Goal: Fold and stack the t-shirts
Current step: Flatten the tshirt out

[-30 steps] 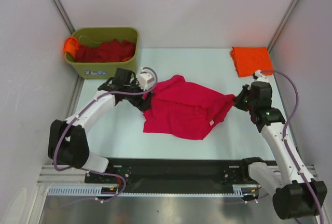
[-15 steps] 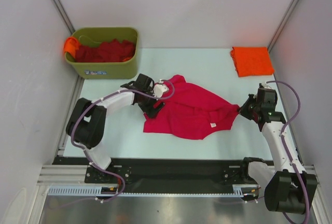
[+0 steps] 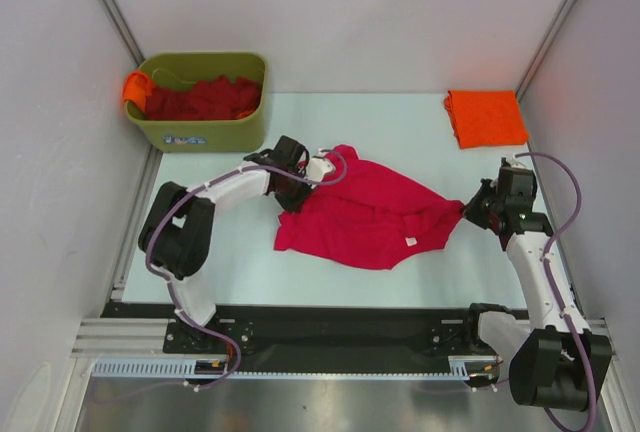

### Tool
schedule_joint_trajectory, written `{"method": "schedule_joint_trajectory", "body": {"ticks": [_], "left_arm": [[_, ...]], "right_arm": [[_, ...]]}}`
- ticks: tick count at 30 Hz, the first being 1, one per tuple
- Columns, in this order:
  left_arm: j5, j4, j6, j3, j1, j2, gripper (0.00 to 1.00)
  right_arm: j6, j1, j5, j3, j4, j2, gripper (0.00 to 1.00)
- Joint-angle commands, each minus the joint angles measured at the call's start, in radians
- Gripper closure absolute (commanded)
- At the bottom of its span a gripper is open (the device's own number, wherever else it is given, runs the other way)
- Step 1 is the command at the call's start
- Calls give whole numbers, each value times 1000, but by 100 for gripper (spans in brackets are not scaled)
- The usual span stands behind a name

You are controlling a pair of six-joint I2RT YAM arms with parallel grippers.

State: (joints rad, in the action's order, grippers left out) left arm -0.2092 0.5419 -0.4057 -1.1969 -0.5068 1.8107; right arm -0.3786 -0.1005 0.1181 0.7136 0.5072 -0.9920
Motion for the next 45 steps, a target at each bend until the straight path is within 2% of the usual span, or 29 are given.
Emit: {"method": "schedule_joint_trajectory", "body": {"ticks": [1, 5, 9, 10, 14, 18, 21, 25, 28, 32, 34, 35, 36, 37, 38, 39, 41, 42, 44, 45], "left_arm": [[10, 88, 16, -96, 20, -160, 100], [-25, 214, -33, -157, 45, -351, 100], [-79, 382, -85, -211, 51, -474, 100], [-129, 412, -96, -219, 50, -497, 100], [-283, 559, -116, -225, 51, -640, 100], [-374, 633, -127, -230, 51, -712, 95], [-349, 580, -85, -234, 50, -696, 97], [-286, 416, -22, -190, 51, -619, 99], [-320, 308, 11, -191, 47, -512, 99], [-343, 204, 57, -272, 48, -325, 96], [-320, 120, 102, -296, 48, -245, 89], [-308, 72, 117, -320, 50, -217, 82], [-288, 57, 146, -337, 57, -190, 67], [-276, 41, 153, -375, 63, -139, 57], [-259, 36, 165, -395, 73, -114, 57], [-237, 35, 197, -417, 85, -93, 46], [-187, 39, 243, -463, 140, -41, 35], [-171, 46, 258, -469, 183, -33, 33], [-180, 64, 268, -455, 217, -36, 25], [-185, 69, 260, -434, 235, -72, 25]], "right_arm": [[41, -10, -32, 127, 20, 39, 100], [87, -10, -47, 282, 79, 69, 100], [139, -10, -31, 447, 117, 88, 100], [147, -10, -22, 483, 125, 95, 100], [197, -10, 99, 656, 143, 121, 100], [132, -8, 233, 655, 73, 79, 100], [29, 25, 299, 569, -140, -11, 100], [-5, 93, 185, 498, -347, -155, 100], [-11, 94, 100, 521, -400, -322, 100], [20, 93, 3, 607, -368, -514, 100], [14, 85, -27, 647, -335, -586, 98], [10, 81, -37, 694, -320, -653, 93], [10, 79, -52, 720, -276, -683, 82], [18, 79, -81, 778, -247, -744, 77], [26, 79, -92, 806, -215, -769, 68], [32, 81, -100, 832, -144, -790, 55], [58, 94, -117, 880, -51, -820, 50], [70, 97, -173, 873, -38, -810, 48], [93, 171, -202, 833, -45, -745, 47], [115, 192, -209, 763, -62, -716, 46]]}}
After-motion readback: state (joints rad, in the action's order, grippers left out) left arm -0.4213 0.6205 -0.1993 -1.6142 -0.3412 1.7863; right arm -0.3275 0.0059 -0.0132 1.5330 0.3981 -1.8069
